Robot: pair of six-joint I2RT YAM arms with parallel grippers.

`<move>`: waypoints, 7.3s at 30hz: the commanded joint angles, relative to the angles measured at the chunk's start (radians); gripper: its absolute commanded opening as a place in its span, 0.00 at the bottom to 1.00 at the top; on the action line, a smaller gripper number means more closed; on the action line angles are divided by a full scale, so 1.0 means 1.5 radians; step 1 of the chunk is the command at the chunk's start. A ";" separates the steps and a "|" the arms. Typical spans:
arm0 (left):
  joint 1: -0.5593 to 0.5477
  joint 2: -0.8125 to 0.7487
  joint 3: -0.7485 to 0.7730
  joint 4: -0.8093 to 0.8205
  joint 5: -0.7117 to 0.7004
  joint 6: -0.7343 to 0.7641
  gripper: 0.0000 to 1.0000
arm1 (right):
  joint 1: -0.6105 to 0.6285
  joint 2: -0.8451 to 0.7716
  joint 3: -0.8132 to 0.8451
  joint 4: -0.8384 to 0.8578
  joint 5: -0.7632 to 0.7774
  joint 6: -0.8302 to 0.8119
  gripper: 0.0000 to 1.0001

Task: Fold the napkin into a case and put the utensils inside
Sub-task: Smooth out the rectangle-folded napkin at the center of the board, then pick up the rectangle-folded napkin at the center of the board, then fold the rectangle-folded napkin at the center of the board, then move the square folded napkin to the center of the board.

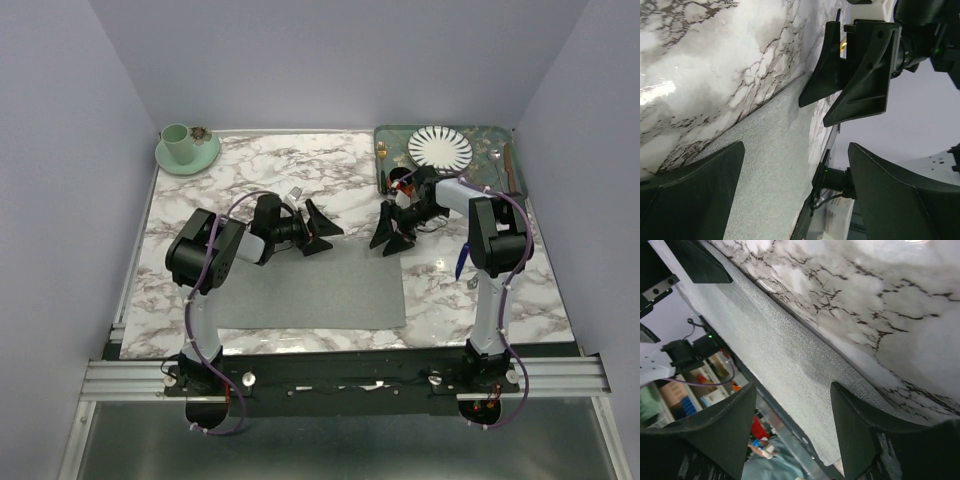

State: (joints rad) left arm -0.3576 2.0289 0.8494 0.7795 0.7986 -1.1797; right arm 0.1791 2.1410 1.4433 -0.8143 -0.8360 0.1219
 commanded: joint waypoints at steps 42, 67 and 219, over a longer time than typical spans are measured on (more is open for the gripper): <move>0.377 -0.283 0.180 -0.963 -0.120 0.944 0.99 | 0.005 -0.071 0.063 -0.079 -0.040 -0.094 0.72; 0.083 -0.105 0.172 -0.947 -0.485 1.055 0.20 | 0.073 -0.040 0.058 -0.007 0.353 -0.242 0.59; 0.022 -0.107 0.356 -0.989 -0.141 1.050 0.70 | 0.060 -0.155 -0.027 0.007 0.120 -0.027 0.63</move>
State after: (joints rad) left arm -0.3260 1.8973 1.4490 -0.7288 0.5274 0.4488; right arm 0.2745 1.8370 1.3430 -0.8516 -0.6678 0.0082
